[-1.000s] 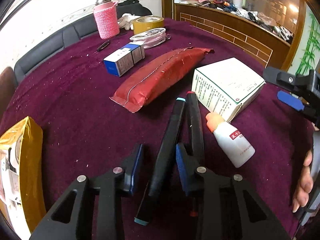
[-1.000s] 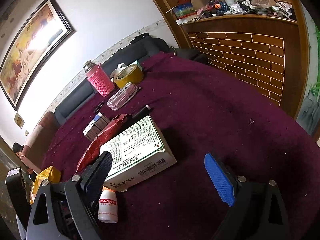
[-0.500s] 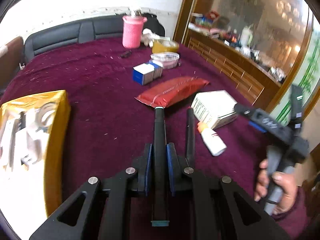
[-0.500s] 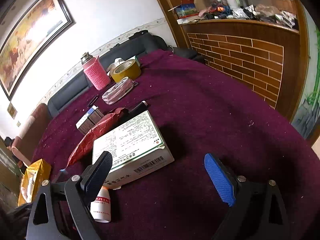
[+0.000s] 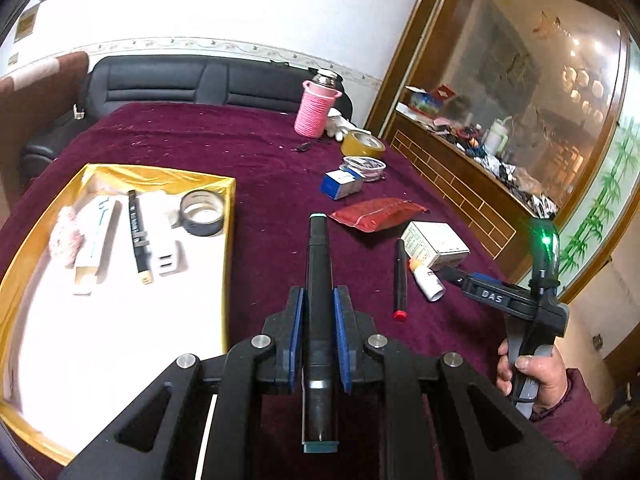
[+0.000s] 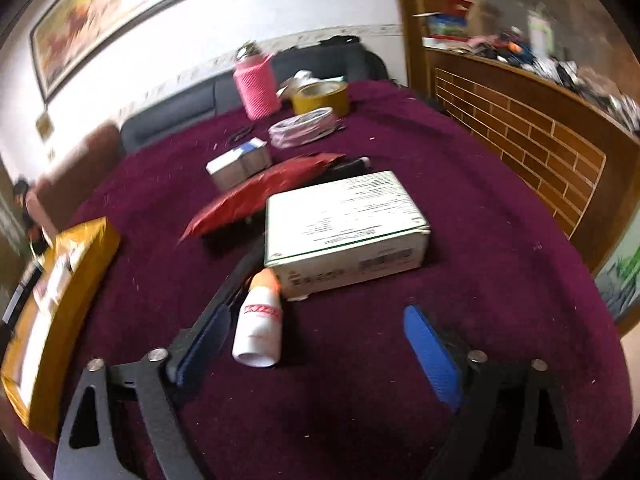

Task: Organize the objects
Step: 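Grasp the white orange-capped bottle with the right tool while the left tool holds the marker, then lower the marker and bottle into the tray and open both tools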

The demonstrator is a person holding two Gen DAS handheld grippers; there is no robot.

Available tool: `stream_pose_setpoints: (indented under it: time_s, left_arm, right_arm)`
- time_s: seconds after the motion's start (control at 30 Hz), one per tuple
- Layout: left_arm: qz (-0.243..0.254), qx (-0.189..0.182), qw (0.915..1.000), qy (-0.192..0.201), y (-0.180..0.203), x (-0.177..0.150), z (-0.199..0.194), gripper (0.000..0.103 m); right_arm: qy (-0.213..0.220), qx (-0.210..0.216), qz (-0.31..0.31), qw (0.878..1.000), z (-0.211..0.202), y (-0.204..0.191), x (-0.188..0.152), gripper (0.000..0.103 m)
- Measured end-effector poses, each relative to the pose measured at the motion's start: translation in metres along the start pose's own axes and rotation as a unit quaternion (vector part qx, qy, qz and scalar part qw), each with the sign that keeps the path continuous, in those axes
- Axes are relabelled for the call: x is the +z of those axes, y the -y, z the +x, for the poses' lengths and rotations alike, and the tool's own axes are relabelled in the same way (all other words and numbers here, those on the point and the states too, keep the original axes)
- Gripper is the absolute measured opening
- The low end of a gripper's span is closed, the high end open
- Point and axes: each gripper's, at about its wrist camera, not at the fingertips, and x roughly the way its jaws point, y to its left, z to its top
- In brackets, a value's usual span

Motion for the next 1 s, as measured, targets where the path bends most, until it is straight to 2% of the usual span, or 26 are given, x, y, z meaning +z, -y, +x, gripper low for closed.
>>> stream_pose_setpoints:
  time_s: [0.13, 0.23, 0.3, 0.5, 0.73, 0.83, 1.0]
  left_arm:
    - [-0.011, 0.008, 0.9999, 0.007, -0.014, -0.005, -0.011, 0.014]
    - [-0.012, 0.022, 0.9996, 0.013, -0.022, -0.008, -0.018, 0.014]
    - [-0.014, 0.027, 0.9994, 0.015, -0.027, -0.011, -0.021, 0.014]
    - [-0.026, 0.033, 0.9990, 0.016, -0.041, -0.014, -0.024, 0.014]
    - [-0.036, 0.054, 0.9977, 0.022, -0.058, -0.011, -0.032, 0.014]
    - [-0.046, 0.074, 0.9960, 0.017, -0.072, -0.011, -0.036, 0.014]
    - [-0.075, 0.111, 0.9910, 0.003, -0.107, -0.019, -0.039, 0.014]
  right_arm:
    - [-0.032, -0.006, -0.029, 0.999, 0.017, -0.022, 0.009, 0.073]
    - [-0.058, -0.015, -0.044, 0.997, 0.034, -0.031, 0.010, 0.052]
    - [-0.076, -0.004, -0.035, 0.996, 0.044, -0.030, 0.008, 0.029]
    - [-0.080, 0.040, 0.002, 0.996, 0.032, -0.022, 0.003, 0.029]
    - [-0.071, 0.136, 0.034, 0.988, -0.007, -0.031, 0.007, 0.029]
    - [-0.069, 0.170, 0.024, 0.983, -0.018, -0.056, 0.015, 0.029]
    - [-0.111, 0.248, -0.002, 0.962, -0.009, -0.126, 0.015, 0.030]
